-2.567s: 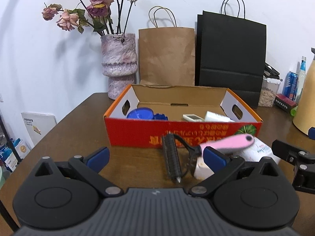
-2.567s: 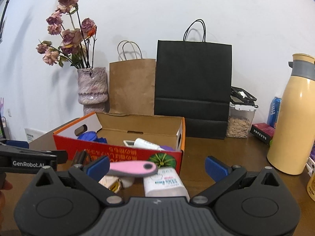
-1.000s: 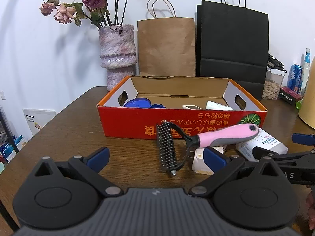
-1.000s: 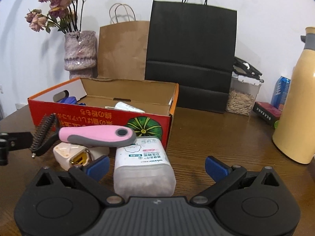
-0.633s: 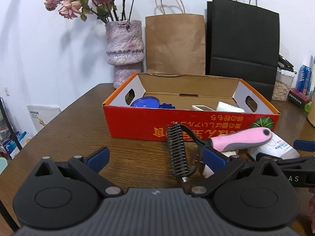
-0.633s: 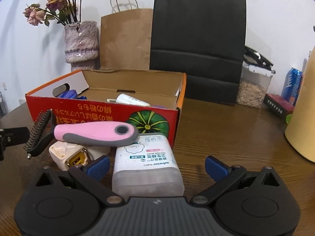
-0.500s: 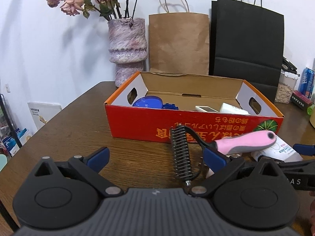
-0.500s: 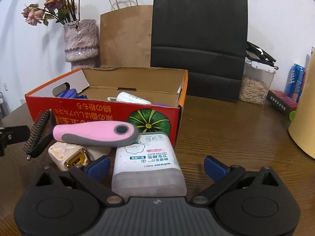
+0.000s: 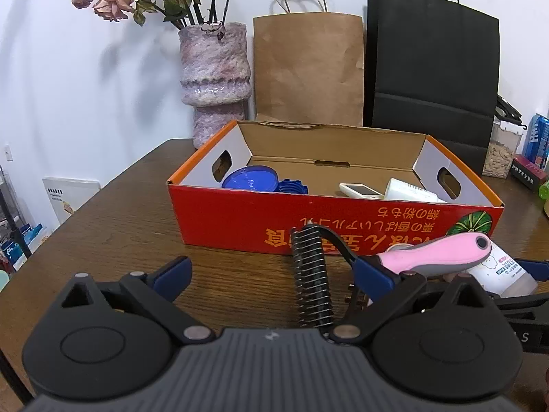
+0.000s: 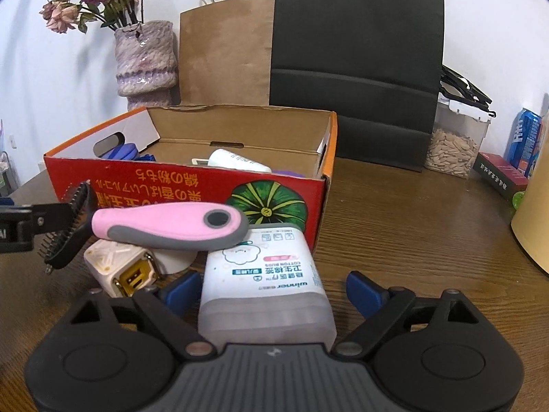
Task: Organize rigid objects
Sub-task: 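Move the right tool to the white cotton-bud box while the left tool approaches the pink-handled brush, then grasp the brush's metal comb with the left gripper while the right gripper grasps the cotton-bud box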
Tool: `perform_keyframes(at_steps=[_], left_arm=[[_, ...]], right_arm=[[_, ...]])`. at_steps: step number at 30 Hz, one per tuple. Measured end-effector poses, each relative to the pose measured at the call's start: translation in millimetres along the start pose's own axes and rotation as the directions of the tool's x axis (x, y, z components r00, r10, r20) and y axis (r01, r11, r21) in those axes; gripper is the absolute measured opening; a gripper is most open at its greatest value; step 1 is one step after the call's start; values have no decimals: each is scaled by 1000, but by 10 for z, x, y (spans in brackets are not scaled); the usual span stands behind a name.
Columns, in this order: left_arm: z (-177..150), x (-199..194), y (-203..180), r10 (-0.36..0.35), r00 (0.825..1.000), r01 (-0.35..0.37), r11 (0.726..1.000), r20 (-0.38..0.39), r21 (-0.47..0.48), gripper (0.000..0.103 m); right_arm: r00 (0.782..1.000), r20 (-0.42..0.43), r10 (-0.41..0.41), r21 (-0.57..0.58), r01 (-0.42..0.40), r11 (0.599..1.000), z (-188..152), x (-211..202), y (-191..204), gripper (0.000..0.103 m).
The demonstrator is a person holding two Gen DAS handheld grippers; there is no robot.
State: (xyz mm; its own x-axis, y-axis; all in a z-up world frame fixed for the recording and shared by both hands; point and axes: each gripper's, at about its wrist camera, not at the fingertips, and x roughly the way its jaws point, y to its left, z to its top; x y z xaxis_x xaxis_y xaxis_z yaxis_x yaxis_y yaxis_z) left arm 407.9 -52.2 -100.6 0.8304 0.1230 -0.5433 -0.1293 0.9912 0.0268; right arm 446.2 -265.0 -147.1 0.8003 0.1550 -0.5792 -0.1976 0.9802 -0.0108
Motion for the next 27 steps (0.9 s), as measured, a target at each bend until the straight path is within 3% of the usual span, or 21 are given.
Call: perform_keyframes(at_steps=[6, 19, 22, 24, 26, 27], left_arm=[[7, 55, 22, -24, 999, 23, 1000, -27, -12, 84], [13, 197, -23, -75, 995, 74, 997, -67, -19, 68], [11, 220, -35, -90, 993, 89, 996, -76, -19, 57], [8, 236, -48, -104, 991, 103, 995, -85, -15, 35], [1, 245, -59, -128, 987, 127, 992, -92, -14, 24], [-2, 235, -68, -128, 988, 128, 992, -90, -11, 25]], right_arm=[[1000, 4, -5, 4, 5, 1000, -2, -4, -3, 91], [1000, 5, -7, 2, 7, 1000, -2, -4, -2, 91], [1000, 4, -8, -2, 8, 1000, -3, -3, 4, 91], [1000, 3, -10, -6, 10, 1000, -3, -3, 10, 91], [1000, 4, -12, -9, 12, 1000, -1, -4, 18, 91], [1000, 4, -13, -10, 13, 1000, -1, -6, 20, 91]])
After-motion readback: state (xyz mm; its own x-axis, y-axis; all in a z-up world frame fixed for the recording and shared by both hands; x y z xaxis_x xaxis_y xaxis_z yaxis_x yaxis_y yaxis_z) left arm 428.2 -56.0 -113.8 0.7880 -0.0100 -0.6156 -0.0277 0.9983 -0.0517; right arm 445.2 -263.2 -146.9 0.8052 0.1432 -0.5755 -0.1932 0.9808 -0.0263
